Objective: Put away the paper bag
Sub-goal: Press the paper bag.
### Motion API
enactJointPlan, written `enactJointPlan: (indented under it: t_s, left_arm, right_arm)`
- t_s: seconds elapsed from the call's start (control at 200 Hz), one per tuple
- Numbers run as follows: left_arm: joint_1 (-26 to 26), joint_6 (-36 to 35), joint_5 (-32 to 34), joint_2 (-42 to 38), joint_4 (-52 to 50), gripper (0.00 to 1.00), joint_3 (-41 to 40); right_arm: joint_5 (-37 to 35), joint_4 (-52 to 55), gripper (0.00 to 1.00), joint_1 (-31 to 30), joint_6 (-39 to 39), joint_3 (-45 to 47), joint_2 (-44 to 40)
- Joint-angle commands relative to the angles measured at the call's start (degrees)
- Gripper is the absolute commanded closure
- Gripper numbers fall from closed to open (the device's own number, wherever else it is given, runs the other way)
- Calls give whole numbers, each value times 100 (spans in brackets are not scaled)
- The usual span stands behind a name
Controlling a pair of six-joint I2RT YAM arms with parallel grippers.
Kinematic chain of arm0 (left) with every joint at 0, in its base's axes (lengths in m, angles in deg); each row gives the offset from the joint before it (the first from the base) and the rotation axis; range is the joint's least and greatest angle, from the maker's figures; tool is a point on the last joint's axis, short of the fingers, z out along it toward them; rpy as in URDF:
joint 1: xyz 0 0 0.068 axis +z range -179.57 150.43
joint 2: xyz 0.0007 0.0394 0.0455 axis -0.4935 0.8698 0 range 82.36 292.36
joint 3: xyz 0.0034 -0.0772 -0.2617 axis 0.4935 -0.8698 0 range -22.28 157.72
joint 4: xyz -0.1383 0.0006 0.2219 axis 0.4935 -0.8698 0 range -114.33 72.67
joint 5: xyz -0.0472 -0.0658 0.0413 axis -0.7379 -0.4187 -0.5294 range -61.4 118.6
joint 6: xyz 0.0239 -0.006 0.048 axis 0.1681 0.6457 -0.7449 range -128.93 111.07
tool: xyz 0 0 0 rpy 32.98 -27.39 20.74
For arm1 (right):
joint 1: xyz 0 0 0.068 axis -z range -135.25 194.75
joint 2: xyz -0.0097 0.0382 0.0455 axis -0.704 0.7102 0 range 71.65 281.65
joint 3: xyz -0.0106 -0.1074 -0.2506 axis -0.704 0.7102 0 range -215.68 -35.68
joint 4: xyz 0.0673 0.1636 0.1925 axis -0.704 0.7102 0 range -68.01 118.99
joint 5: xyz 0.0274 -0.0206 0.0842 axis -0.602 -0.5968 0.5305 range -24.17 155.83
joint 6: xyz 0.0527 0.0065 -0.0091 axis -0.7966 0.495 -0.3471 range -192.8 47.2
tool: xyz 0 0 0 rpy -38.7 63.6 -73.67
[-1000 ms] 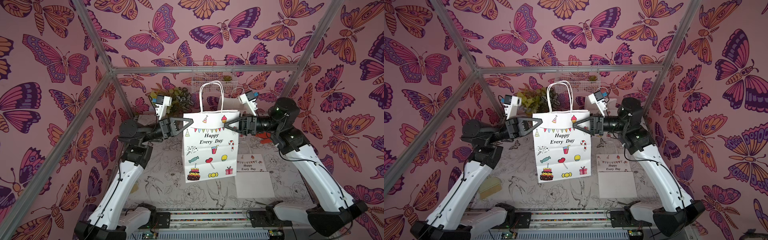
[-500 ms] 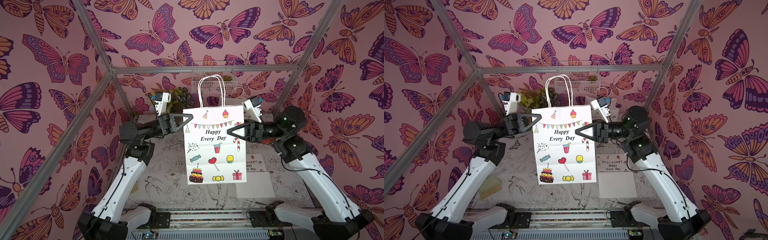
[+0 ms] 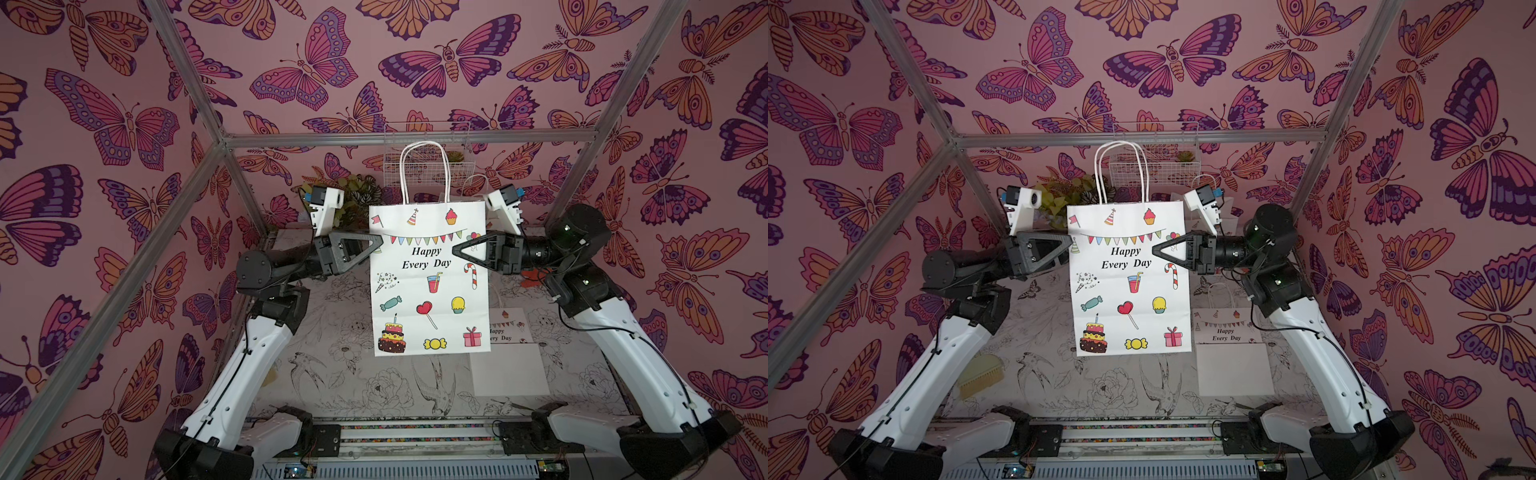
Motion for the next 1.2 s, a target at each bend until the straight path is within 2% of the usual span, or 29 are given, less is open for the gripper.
enactJointPlan:
  t_s: [0.0,0.27,0.476,0.596,0.726,0.881,1.116,1.191]
  left_arm:
    - [-136,-138,-340,-157,4,23,-40]
    - [-214,-1479,-455,-633,-1844,30,-166]
    - [-221,-1942,-282,-829,-2490,39,-333]
    - [-254,-2087,-207,-866,-2678,51,-451]
    - [-265,-2356,-136,-885,-3044,70,-440]
    - [-265,-2859,7,-907,-3774,85,-246]
    - [-267,-2882,159,-904,-3837,99,-208]
    - [-267,-2872,224,-913,-3842,100,-210]
  right_arm:
    - [-29,-393,100,106,-225,-299,147]
    - [-116,-22,100,129,-51,-635,366]
    - [-265,663,100,128,449,-771,293]
    - [-413,1118,100,128,795,-856,261]
    - [-450,1442,100,128,1031,-900,236]
    - [-447,1830,100,128,1317,-920,172]
    - [-407,2043,100,163,1448,-797,-34]
    - [-365,1914,100,160,1317,-688,-106]
